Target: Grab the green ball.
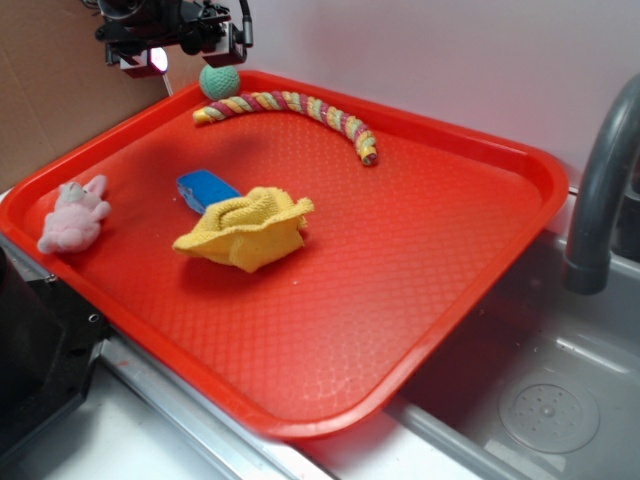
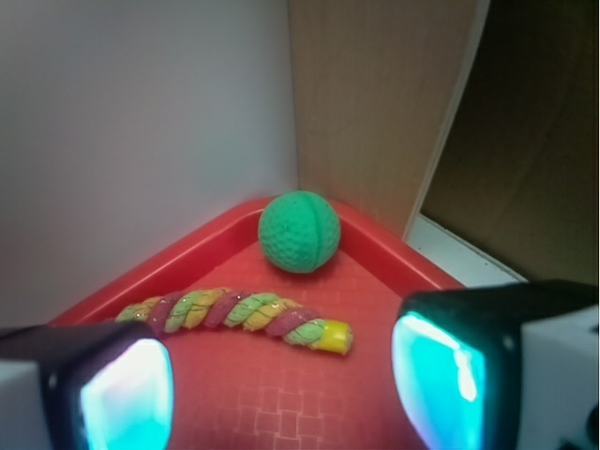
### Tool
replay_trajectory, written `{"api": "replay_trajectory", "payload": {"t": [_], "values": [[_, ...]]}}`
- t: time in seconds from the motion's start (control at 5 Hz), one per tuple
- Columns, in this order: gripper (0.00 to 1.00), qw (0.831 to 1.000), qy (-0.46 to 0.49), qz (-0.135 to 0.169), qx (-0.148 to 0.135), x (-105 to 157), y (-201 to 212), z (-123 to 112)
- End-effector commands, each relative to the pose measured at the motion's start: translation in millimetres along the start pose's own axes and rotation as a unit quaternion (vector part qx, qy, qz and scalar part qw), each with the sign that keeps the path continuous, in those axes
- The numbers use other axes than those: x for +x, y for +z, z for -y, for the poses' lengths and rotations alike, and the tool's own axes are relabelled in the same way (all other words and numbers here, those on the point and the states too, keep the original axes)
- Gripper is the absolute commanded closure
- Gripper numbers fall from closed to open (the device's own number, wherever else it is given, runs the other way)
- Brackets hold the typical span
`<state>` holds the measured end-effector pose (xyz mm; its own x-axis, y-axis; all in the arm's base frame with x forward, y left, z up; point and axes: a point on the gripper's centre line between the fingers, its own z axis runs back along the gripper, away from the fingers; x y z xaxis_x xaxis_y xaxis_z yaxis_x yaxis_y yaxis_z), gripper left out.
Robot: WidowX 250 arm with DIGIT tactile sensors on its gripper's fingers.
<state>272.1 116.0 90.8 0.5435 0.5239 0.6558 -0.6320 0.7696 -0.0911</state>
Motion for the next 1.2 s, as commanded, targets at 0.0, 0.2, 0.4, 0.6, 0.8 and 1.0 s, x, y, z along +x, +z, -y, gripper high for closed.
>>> {"api": "replay_trajectory", "payload": {"t": [0.0,0.2,0.4,0.6,0.8,1.0], "values": [[0.00,1.000,0.005,0.019,-0.005,16,9,-4],[0.00,1.000,0.000,0.002,-0.010,27,-14,-2],[0.00,1.000,-0.003,-0.002,-0.018,41,-34,-4],[0.00,1.000,-0.009,-0.006,-0.007,47,-59,-5],[0.00,1.000,-0.013,-0.009,-0.002,45,-65,-8],[0.00,0.999,0.027,-0.026,0.024,39,-43,-17]]}}
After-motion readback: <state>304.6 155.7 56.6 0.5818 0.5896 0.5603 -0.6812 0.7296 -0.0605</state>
